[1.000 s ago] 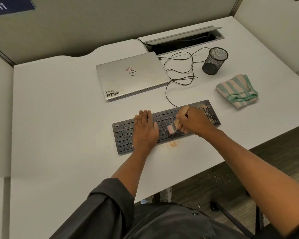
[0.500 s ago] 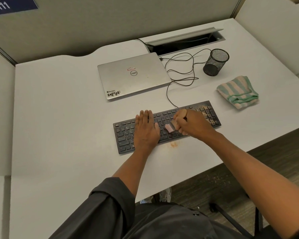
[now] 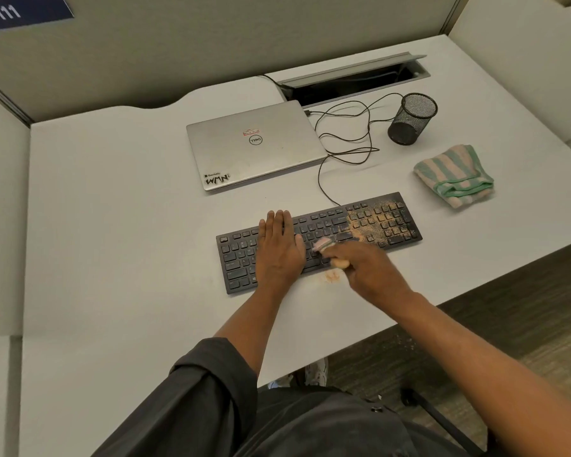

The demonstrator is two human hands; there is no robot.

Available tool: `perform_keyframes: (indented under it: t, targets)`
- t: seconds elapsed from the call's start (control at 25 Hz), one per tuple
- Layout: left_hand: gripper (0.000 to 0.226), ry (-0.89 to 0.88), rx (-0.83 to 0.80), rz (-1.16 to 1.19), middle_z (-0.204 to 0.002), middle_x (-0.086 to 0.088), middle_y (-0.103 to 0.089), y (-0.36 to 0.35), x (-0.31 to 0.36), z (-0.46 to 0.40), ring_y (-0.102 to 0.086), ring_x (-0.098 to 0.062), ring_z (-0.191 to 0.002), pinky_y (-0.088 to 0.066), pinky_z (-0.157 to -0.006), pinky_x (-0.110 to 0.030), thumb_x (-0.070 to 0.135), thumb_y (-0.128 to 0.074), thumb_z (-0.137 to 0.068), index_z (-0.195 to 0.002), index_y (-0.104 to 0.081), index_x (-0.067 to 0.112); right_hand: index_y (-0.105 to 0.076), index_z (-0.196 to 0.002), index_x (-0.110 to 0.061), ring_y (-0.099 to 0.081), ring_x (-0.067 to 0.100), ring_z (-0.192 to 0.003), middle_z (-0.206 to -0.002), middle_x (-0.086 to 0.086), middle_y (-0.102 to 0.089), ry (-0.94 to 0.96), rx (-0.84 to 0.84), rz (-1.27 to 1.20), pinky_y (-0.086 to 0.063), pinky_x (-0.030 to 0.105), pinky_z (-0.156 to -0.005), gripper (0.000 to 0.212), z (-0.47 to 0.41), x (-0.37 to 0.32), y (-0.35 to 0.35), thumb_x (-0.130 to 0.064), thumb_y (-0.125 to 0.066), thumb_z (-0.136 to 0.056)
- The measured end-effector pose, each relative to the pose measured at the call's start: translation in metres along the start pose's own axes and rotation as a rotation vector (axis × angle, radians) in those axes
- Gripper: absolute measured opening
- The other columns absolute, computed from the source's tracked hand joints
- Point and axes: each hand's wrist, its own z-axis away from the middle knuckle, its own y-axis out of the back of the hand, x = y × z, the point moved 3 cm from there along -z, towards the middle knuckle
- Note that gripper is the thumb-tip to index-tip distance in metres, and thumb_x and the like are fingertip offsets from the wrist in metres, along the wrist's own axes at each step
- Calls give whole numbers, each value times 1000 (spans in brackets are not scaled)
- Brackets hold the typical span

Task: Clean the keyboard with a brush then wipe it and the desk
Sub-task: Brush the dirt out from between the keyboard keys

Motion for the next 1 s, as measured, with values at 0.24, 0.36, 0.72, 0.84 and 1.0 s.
perform_keyframes:
  t: [0.24, 0.36, 0.72, 0.84, 1.0]
  targets:
    - [63, 3, -8, 9, -164, -18, -26, 1, 0, 0, -15, -31, -155, 0, -128, -42, 33, -32, -105, -159, -21, 1, -74, -113, -9, -71, 32, -86, -100, 14, -75, -120, 169, 71, -61, 43, -75, 35, 17, 30, 7, 9, -70, -83]
    - [63, 1, 4, 5, -163, -19, -27, 2, 2, 1, -16, -32, -154, -2, -128, -43, 32, -33, -105, -158, -23, 1, -74, -114, -8, -71, 29, -89, -101, 12, -75, -73, 226, 75, -58, 32, -84, 35, 11, 19, 7, 9, -71, -83]
    - [63, -6, 9, 1, -163, -19, -28, 2, 1, 2, -17, -32, -154, -2, -128, -42, 34, -30, -105, -158, -23, 1, -73, -110, -16, -69, 16, -87, -98, 1, -76, -205, 276, 46, -58, 31, -75, 25, 2, 20, 7, -1, -66, -92]
    - [65, -5, 9, -7, -163, -20, -28, 3, 1, 2, -17, -32, -154, -2, -127, -42, 36, -26, -103, -158, -23, 1, -73, -116, -14, -70, 18, -96, -106, 5, -75, -126, 228, -9, -58, 32, -86, 33, -5, 11, -2, 3, -64, -90]
    - [63, 1, -1, 4, -164, -18, -26, 3, 2, 1, -15, -31, -155, 0, -127, -41, 33, -32, -105, -159, -22, 2, -70, -122, -15, -69, 26, -85, -100, 9, -74, -102, 171, 54, -60, 43, -74, 36, 3, 8, -22, 1, -64, -90]
